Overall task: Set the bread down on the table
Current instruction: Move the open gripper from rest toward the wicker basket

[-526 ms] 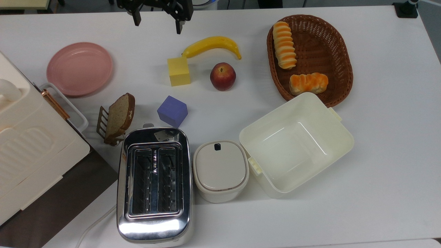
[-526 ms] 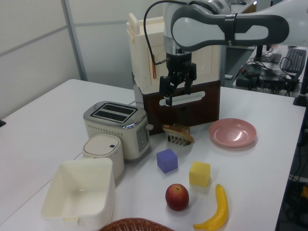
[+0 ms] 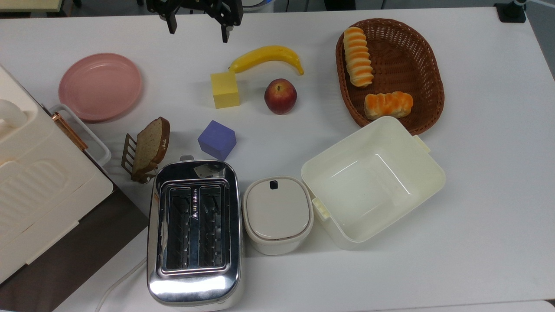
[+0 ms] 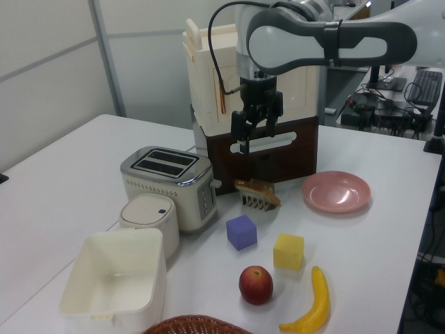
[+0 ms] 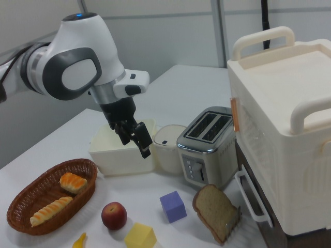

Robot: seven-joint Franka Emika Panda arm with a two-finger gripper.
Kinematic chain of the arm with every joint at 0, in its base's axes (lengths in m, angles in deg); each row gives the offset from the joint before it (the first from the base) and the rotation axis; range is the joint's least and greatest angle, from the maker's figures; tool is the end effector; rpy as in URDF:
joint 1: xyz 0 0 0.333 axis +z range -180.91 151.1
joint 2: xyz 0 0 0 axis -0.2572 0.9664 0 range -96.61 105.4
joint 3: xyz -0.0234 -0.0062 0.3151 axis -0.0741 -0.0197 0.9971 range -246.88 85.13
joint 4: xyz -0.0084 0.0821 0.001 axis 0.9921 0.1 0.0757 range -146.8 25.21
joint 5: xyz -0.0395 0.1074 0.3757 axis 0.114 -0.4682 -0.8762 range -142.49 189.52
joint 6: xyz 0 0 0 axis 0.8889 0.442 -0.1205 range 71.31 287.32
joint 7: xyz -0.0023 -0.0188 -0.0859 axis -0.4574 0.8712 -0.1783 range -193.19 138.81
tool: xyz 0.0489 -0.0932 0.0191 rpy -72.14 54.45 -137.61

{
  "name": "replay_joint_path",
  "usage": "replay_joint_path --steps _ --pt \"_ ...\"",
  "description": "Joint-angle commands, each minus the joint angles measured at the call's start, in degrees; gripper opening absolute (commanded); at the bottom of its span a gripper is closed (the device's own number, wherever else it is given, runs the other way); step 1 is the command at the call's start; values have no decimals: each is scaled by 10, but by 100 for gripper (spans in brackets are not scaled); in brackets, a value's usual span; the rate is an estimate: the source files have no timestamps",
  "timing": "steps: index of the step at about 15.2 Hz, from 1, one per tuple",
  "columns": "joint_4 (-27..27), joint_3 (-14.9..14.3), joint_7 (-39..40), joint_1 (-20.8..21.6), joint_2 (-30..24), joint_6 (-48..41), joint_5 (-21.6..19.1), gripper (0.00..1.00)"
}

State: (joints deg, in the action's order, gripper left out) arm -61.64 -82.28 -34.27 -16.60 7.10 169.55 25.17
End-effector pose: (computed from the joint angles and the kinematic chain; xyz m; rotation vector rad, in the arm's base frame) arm 0.5794 -0.0337 0.6023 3.1004 -0.2718 0.1018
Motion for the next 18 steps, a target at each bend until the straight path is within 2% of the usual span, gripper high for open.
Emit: replay_joint_path --steps 1,8,18 --pt "12 -11 13 13 8 -9 -2 100" --pt "11 -9 0 13 6 -6 -12 100" --pt "11 -5 7 13 7 -7 -7 100"
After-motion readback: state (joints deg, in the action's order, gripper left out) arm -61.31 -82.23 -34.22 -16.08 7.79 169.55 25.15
